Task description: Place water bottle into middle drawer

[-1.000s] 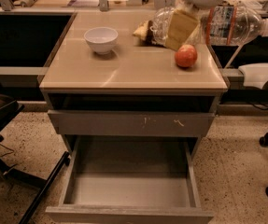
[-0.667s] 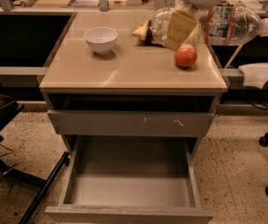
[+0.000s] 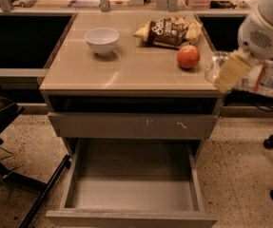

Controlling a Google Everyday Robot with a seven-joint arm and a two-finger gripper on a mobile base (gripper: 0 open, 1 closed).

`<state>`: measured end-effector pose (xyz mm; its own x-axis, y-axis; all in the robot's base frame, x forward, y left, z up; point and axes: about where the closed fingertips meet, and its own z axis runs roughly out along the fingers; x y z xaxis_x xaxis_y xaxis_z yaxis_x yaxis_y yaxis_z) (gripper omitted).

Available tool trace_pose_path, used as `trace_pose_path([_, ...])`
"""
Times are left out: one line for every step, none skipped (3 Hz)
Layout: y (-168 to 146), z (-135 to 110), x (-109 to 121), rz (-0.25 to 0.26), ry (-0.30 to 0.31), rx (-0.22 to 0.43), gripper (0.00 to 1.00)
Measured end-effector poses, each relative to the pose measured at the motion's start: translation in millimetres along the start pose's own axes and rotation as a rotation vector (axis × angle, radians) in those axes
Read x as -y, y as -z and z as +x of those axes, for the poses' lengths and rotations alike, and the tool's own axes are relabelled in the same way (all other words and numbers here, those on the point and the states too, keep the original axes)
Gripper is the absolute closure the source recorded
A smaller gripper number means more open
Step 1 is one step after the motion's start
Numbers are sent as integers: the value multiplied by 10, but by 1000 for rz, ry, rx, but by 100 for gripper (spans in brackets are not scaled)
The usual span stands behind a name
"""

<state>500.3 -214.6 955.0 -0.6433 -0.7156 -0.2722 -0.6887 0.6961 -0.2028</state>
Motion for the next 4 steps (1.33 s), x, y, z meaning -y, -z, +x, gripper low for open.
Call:
trace_pose_path([-320,628,-138,-99,-127,-40,100])
trace_pose_path([-360,702,-187,-117,-140,-47,100])
trace_pose_path([-422,724,-217,-116,-166,-38,100])
trace_pose_path([-778,758,-520,-194,-202,6,100])
